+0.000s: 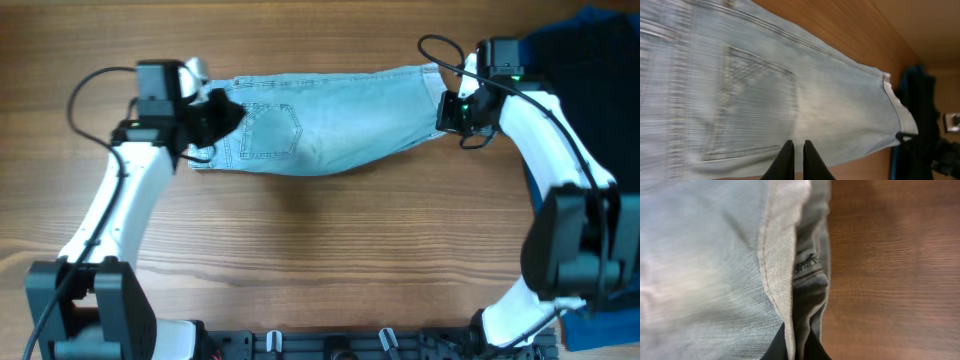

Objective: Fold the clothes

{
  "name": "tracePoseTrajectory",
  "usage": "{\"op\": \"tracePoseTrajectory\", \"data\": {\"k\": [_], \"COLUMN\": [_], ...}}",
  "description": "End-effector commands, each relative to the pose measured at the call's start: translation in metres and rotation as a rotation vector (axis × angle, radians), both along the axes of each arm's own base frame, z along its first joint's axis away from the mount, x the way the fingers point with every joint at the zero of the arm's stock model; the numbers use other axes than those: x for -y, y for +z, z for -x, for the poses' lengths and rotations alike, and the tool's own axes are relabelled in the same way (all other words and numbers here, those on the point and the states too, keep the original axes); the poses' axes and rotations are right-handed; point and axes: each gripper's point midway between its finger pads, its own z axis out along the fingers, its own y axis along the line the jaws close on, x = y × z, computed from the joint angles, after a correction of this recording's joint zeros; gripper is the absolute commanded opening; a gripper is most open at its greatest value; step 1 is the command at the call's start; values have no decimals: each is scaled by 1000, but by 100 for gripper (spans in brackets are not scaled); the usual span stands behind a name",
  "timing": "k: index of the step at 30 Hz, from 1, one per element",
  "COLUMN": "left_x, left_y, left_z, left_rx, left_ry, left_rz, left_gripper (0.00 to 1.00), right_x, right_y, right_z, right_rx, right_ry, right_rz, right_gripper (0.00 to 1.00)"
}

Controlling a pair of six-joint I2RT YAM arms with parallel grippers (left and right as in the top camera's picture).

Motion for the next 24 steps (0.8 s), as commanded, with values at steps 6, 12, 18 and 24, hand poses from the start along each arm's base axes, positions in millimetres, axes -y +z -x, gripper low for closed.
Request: {"op": "tracePoseTrajectory", "data": {"k": [6, 12, 18, 24], "left_x": [70, 104, 132, 135], "left_y": [-12, -47, -83, -111], "left_z": [-1, 7, 8, 9], "left_rx": [-23, -99, -143, -205], "left_ry": [-10, -56, -84, -63], "left_rz": [6, 2, 11, 10], "left_gripper": [6, 5, 5, 4], "right_x": [-10, -27, -44, -59], "right_y": [67, 76, 74, 76], "right_z": [13, 23, 30, 30], "right_rx": [164, 174, 172, 187], "right_ry": [187, 267, 370, 412], "right_rz": [17, -47, -28, -29], "right_gripper": [4, 4, 4, 4]}}
